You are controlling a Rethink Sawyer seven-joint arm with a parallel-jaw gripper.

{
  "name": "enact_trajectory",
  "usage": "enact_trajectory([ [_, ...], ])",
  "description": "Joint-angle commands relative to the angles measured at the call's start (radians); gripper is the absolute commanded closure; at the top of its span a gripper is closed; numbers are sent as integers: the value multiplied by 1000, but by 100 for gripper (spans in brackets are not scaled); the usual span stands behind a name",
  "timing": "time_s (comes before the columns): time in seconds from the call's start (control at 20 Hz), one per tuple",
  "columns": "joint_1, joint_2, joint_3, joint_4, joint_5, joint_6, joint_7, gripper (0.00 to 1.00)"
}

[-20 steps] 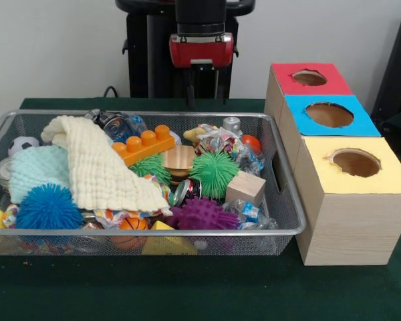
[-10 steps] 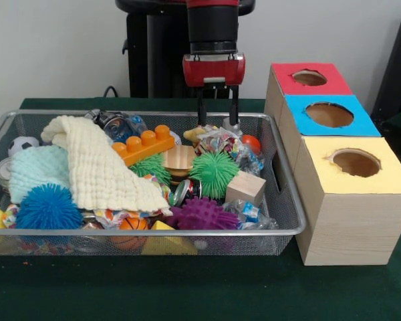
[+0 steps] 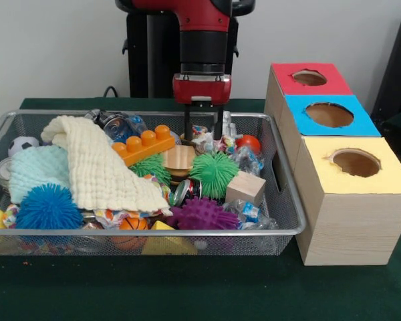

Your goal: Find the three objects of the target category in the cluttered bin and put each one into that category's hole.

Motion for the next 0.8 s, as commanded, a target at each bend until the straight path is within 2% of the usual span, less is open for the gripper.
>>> enact_trajectory([
  [0.05, -3, 158, -47, -118, -4, 0, 118, 0],
  [0.35, 6, 122, -53, -107, 7, 52, 109, 0],
  [0.6, 4, 61, -55, -84, 11, 152, 87, 0],
  [0.8, 7, 73, -48, -89, 6, 188, 77, 0],
])
